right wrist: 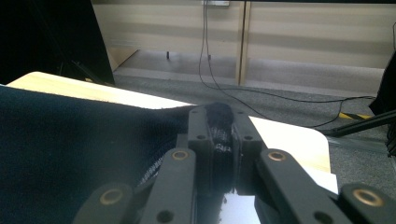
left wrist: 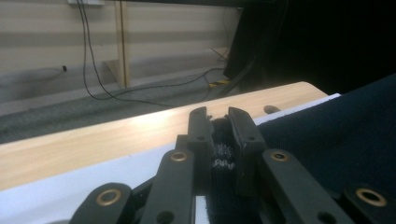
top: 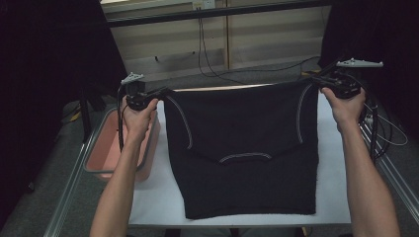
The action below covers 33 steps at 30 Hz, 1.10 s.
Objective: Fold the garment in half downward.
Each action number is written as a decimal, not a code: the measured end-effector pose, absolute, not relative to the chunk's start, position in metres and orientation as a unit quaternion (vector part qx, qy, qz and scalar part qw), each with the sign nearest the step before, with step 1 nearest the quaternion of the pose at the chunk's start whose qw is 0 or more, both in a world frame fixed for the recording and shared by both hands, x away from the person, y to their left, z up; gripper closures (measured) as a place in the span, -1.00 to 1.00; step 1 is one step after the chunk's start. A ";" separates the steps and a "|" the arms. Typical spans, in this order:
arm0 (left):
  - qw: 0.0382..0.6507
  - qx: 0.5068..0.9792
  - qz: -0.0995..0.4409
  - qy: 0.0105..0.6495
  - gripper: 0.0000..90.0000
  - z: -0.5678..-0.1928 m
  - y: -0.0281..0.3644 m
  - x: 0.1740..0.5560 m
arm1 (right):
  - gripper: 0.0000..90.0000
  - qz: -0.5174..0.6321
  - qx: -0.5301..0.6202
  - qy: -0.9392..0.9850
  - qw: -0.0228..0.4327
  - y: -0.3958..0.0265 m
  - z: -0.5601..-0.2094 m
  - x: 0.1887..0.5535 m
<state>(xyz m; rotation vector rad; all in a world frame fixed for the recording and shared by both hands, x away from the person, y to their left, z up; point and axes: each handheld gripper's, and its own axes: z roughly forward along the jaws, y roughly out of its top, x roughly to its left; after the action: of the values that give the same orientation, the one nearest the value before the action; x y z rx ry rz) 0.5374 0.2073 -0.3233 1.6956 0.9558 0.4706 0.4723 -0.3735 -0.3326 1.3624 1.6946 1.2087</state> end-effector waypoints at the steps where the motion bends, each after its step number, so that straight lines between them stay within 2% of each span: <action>1: 0.541 0.712 0.197 0.402 0.78 -0.323 0.207 0.538 | 0.80 0.460 0.519 0.644 0.322 -0.373 -0.332 0.473; 12: 0.521 0.723 0.182 0.416 0.77 -0.349 0.205 0.541 | 0.79 0.456 0.526 0.647 0.312 -0.370 -0.354 0.477; 15: 0.516 0.725 0.178 0.419 0.71 -0.359 0.203 0.542 | 0.71 0.443 0.534 0.652 0.306 -0.369 -0.364 0.479; 18: 0.498 0.736 0.194 0.416 0.35 -0.364 0.200 0.541 | 0.39 0.428 0.542 0.653 0.312 -0.369 -0.370 0.481; 20: 0.500 0.732 0.194 0.419 0.01 -0.365 0.198 0.539 | 0.33 0.431 0.541 0.652 0.310 -0.369 -0.372 0.480; 21: 0.496 0.738 0.195 0.414 -0.08 -0.365 0.197 0.536 | 0.26 0.431 0.541 0.653 0.309 -0.369 -0.373 0.478; 23: 0.493 0.746 0.200 0.401 -0.12 -0.364 0.193 0.531 | 0.20 0.434 0.539 0.654 0.306 -0.369 -0.376 0.473; 26: 0.497 0.748 0.201 0.392 -0.40 -0.366 0.189 0.520 | 0.10 0.444 0.529 0.658 0.300 -0.368 -0.378 0.463; 33: 0.487 0.768 0.200 0.365 -0.63 -0.383 0.182 0.493 | 0.03 0.447 0.495 0.691 0.278 -0.357 -0.389 0.433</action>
<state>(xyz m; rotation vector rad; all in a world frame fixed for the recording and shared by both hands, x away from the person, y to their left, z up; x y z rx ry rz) 0.4929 0.1815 -0.3832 1.8690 0.8867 0.4854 0.4325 -0.3568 -0.3893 1.3286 1.8548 1.2010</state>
